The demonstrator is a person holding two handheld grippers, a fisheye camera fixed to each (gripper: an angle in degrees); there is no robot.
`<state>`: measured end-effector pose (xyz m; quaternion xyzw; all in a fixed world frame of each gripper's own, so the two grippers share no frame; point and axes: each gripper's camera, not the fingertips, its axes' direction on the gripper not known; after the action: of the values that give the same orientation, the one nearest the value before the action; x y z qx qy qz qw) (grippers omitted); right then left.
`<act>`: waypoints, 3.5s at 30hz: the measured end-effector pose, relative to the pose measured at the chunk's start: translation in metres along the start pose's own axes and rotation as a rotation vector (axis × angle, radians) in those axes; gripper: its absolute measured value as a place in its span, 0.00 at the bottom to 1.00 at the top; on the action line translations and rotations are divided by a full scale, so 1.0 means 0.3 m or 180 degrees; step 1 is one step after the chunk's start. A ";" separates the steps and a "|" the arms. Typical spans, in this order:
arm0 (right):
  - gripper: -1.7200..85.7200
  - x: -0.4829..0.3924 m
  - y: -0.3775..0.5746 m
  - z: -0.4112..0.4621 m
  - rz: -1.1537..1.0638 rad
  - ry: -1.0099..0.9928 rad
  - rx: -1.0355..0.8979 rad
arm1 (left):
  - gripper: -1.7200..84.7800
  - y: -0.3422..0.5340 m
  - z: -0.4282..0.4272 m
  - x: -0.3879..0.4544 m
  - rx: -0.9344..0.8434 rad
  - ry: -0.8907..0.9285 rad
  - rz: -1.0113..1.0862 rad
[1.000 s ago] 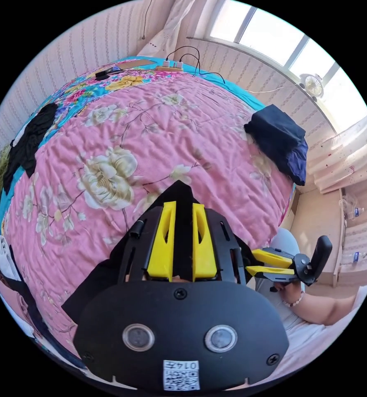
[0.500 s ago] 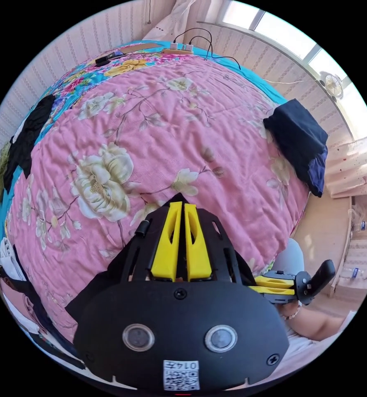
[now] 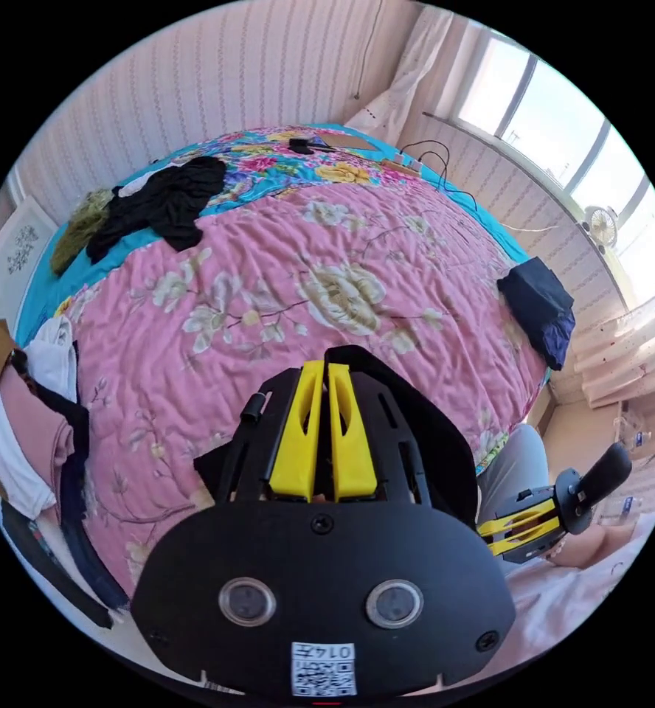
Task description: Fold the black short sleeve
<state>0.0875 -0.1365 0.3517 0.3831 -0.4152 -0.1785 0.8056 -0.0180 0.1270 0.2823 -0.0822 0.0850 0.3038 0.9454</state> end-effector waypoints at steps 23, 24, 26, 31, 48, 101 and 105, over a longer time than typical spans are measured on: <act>0.11 -0.184 -0.728 0.751 -0.0448 0.0676 -0.1366 | 0.09 0.956 -0.093 -0.329 -0.0218 0.0130 -0.1192; 0.11 -0.179 -0.751 0.782 -0.0406 0.0720 -0.1419 | 0.08 0.962 -0.087 -0.328 -0.0234 0.0108 -0.1210; 0.11 -0.151 -0.818 0.904 -0.0168 0.0906 -0.1700 | 0.04 0.978 -0.086 -0.323 -0.0245 0.0089 -0.1179; 0.07 -0.133 -0.882 1.003 0.0062 0.0870 -0.1831 | 0.01 1.012 -0.121 -0.338 -0.0176 0.0245 -0.1079; 0.07 -0.313 -0.990 0.977 -0.0744 0.0704 -0.1573 | 0.05 1.145 -0.163 -0.457 -0.0230 0.0234 -0.1448; 0.05 0.059 0.363 -0.928 0.1537 0.2013 -0.0142 | 0.07 0.185 0.482 0.665 -0.0485 0.0637 0.1222; 0.05 0.122 0.455 -0.966 0.1730 0.1978 -0.0168 | 0.11 0.115 0.576 0.717 -0.0646 0.0482 0.1305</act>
<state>0.3384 0.0649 0.3709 0.2743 -0.2336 0.1542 0.9200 0.1530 0.3111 0.4014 -0.1804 0.1395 0.4893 0.8418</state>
